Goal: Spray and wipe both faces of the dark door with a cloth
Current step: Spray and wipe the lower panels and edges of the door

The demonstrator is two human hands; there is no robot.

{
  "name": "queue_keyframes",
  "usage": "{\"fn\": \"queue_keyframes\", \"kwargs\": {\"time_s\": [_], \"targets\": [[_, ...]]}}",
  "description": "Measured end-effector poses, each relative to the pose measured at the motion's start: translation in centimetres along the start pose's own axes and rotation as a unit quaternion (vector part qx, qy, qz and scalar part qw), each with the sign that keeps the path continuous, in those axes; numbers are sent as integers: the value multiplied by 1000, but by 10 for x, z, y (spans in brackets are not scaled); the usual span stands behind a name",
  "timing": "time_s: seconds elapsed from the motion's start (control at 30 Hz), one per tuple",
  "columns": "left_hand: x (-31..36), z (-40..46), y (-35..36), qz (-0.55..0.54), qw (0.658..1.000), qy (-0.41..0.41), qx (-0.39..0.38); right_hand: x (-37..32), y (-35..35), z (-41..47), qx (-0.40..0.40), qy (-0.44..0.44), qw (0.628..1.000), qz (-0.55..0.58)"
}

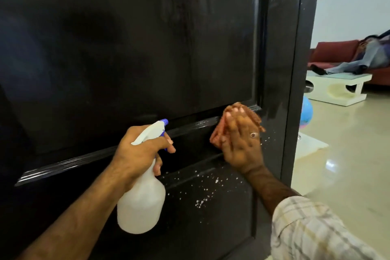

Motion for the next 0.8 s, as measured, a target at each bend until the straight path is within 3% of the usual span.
{"fn": "queue_keyframes", "kwargs": {"time_s": [0.07, 0.13, 0.23, 0.33, 0.4, 0.43, 0.57, 0.6, 0.67, 0.73, 0.8], "targets": [[7, 12, 22, -7, 1000, 3, -2, 41, -20, 3, 32, 81, 996, -19], [13, 23, 43, -10, 1000, 5, 0, 51, -21, 6, 46, 102, 993, -23], [21, 33, 66, -2, 1000, 21, 17, 16, 1, 5, 103, 134, 985, 30], [23, 38, 78, 5, 999, 39, 22, -15, 18, -3, -11, -9, 998, 62], [21, 39, 82, 19, 999, 48, 8, 7, 0, 4, -44, -128, 991, 23], [20, 39, 83, 31, 998, 52, 1, 24, -8, 8, -39, -141, 989, 3], [18, 45, 90, 41, 997, 58, -6, 34, -5, 6, 62, 103, 991, 63], [20, 46, 92, 28, 998, 54, -6, 18, 6, 3, 54, 97, 990, 84], [24, 50, 96, 4, 999, 46, -6, -7, 19, -4, -33, -30, 994, 102], [31, 54, 99, -11, 998, 50, -20, 12, 6, 1, -68, -122, 988, 66], [37, 56, 103, -18, 998, 56, -38, 48, -12, 8, -38, -67, 996, 47]]}}
Point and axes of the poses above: each hand's wrist, its own z-axis towards the middle knuckle, its own y-axis out of the palm, x = y × z, the point moved 5 cm from there along z, towards the middle knuckle, and after that the axes turned 13 degrees about z, right-handed, at the moved point
